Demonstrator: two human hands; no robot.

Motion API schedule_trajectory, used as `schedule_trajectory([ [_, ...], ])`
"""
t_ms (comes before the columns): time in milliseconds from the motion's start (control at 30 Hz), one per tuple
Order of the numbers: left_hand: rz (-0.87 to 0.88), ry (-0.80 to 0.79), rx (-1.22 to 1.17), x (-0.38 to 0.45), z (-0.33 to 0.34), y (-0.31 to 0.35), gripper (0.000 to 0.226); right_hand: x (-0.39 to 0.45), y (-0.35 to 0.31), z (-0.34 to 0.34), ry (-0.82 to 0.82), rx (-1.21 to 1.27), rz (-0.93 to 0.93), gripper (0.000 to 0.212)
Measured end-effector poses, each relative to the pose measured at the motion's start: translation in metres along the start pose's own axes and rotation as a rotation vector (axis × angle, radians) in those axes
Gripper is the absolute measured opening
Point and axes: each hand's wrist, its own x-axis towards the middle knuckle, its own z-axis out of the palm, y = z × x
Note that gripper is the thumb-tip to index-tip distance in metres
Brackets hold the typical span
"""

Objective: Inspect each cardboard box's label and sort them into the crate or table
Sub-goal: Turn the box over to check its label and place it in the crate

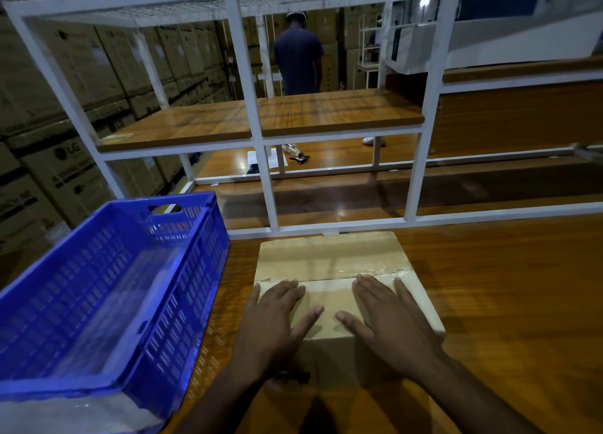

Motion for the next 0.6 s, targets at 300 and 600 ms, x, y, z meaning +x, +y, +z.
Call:
schedule_trajectory([
  [300, -0.394, 0.045, -0.492, 0.004, -0.011, -0.017, 0.089, 0.018, 0.028, 0.002, 0.158, 0.141, 0.38, 0.077],
  [600, -0.337, 0.168, -0.673, -0.015, -0.017, -0.017, 0.106, 0.012, 0.037, -0.009, 0.328, 0.441, 0.342, 0.096],
])
